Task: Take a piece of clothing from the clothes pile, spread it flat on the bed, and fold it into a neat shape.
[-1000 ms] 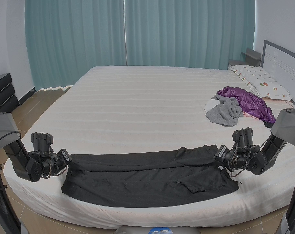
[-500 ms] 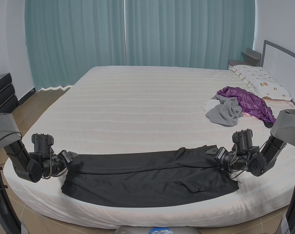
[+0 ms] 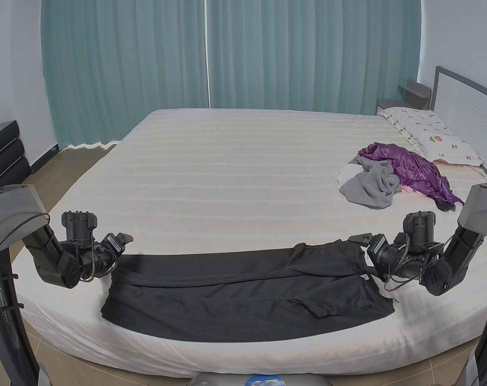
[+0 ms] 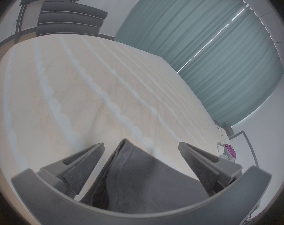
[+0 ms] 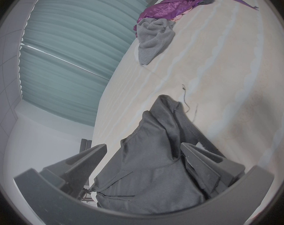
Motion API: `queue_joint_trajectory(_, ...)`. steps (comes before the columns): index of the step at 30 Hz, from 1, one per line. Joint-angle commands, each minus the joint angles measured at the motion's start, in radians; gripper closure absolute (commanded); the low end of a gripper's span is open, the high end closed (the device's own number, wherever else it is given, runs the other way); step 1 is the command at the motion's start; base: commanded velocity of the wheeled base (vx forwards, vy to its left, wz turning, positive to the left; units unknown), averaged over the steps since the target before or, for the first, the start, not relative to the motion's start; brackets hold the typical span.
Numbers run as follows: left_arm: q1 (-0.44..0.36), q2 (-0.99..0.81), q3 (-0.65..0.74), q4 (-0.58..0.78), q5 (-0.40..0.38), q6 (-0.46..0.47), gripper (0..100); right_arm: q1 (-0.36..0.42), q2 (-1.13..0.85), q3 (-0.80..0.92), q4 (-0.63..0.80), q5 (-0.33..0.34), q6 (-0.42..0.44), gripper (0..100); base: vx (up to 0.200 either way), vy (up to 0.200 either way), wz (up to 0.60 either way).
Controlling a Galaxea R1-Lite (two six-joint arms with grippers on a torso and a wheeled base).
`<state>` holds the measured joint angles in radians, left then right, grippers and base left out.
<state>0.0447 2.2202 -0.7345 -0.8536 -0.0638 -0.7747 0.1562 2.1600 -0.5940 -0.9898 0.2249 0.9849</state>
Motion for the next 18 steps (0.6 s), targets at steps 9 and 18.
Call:
queue_joint_trajectory(9, 0.011, 0.093, -0.063, -0.002, 0.012, -0.003, 100, -0.024, 0.027, 0.034, -0.024, 0.008, 0.006, 0, 0.0, 0.0, 0.0)
queue_joint_trajectory(18, 0.014, 0.085, -0.063, -0.002, 0.027, -0.005, 100, -0.029, 0.027, 0.043, -0.027, 0.007, 0.005, 0, 0.0, 0.0, 0.0)
